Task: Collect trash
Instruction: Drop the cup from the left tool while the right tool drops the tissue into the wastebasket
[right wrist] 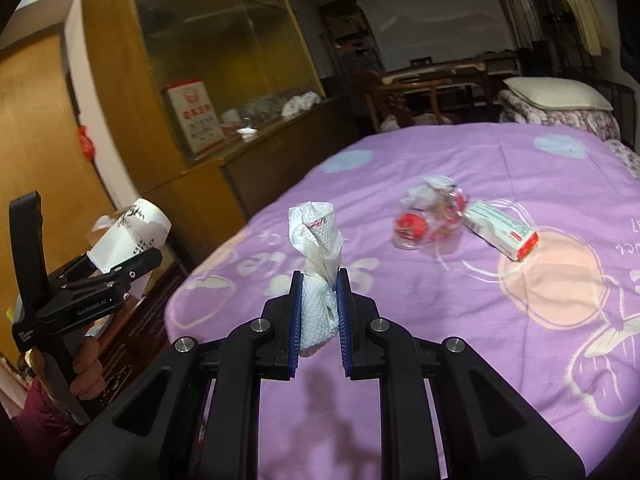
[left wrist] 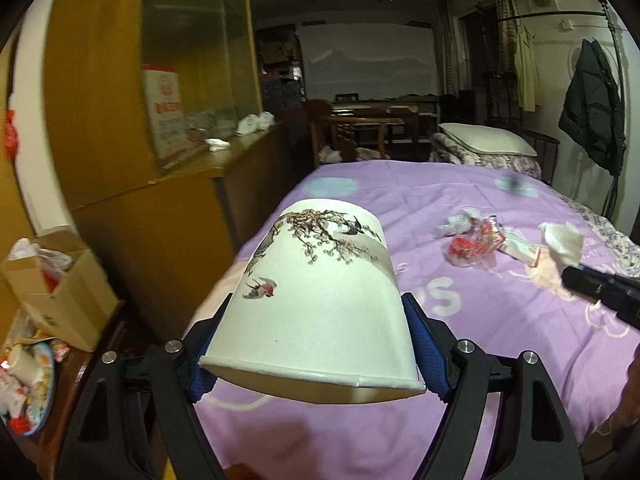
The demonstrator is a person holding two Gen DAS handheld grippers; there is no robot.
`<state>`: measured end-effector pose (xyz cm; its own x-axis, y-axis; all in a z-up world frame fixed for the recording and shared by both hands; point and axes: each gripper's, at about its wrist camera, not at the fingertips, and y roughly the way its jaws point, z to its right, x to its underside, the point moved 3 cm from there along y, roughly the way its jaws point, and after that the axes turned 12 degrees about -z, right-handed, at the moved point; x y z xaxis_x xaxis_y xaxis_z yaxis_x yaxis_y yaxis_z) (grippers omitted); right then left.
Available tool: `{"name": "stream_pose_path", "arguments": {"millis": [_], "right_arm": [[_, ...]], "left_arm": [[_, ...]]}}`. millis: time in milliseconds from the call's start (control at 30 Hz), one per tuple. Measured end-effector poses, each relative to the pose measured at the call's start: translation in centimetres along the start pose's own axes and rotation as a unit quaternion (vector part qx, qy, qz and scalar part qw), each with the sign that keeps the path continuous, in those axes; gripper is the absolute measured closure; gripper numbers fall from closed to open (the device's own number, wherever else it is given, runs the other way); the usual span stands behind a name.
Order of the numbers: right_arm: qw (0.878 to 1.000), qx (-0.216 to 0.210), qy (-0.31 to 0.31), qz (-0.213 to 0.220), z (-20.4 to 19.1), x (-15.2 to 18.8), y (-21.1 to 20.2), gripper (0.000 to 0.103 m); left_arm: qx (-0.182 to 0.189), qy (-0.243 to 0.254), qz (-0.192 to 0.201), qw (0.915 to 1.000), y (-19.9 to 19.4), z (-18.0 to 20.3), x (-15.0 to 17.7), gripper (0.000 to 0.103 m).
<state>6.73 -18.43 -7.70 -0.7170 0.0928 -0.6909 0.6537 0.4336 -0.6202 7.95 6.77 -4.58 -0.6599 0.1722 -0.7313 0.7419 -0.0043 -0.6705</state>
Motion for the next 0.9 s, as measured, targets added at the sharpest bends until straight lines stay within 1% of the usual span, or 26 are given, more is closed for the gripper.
{"name": "stream_pose_path", "arguments": {"millis": [100, 200, 300, 367, 400, 500, 567, 633, 700, 767, 833, 900], "right_arm": [[1.000, -0.011, -0.015, 0.000, -1.9, 0.2, -0.7, 0.086], [0.999, -0.016, -0.030, -0.002, -3.8, 0.6, -1.0, 0.086], [0.999, -0.026, -0.042, -0.011, -5.5, 0.9, -0.9, 0.086], [0.998, -0.031, -0.051, -0.022, -6.8, 1.3, -0.5, 0.086], [0.997, -0.033, -0.057, -0.029, -7.4, 1.4, -0.2, 0.086], [0.996, -0.035, -0.070, -0.047, -9.1, 2.1, 0.7, 0.086], [0.994, -0.039, -0.081, -0.066, -10.4, 2.5, 1.9, 0.086], [0.991, -0.046, -0.088, -0.088, -11.6, 3.0, 3.2, 0.086], [0.987, -0.056, -0.100, -0.113, -13.1, 3.6, 4.8, 0.086], [0.982, -0.065, -0.113, -0.135, -14.6, 4.3, 6.1, 0.086], [0.976, -0.078, -0.128, -0.160, -16.2, 5.0, 7.5, 0.086], [0.966, -0.092, -0.148, -0.190, -18.4, 6.0, 9.5, 0.086]], "left_arm": [[-0.022, -0.003, 0.003, 0.9998, -1.7, -2.0, 1.7, 0.024], [-0.038, -0.013, -0.003, 0.9992, -2.8, -4.3, 3.4, 0.024], [-0.050, -0.022, -0.017, 0.9983, -3.1, -6.7, 5.5, 0.024], [-0.054, -0.028, -0.038, 0.9974, -2.7, -8.4, 7.3, 0.024], [-0.052, -0.030, -0.048, 0.9971, -2.4, -9.0, 7.9, 0.024], [-0.021, -0.047, -0.105, 0.9932, -0.4, -11.3, 10.7, 0.023], [0.005, -0.067, -0.143, 0.9875, 1.2, -13.0, 13.1, 0.022], [0.024, -0.091, -0.183, 0.9786, 3.0, -14.7, 15.2, 0.021], [0.034, -0.121, -0.206, 0.9704, 4.2, -16.7, 16.8, 0.020], [0.032, -0.142, -0.207, 0.9675, 4.2, -18.1, 17.2, 0.014], [0.025, -0.164, -0.198, 0.9661, 3.9, -19.9, 17.4, 0.010], [0.015, -0.180, -0.188, 0.9653, 3.4, -21.5, 17.6, 0.007]]}}
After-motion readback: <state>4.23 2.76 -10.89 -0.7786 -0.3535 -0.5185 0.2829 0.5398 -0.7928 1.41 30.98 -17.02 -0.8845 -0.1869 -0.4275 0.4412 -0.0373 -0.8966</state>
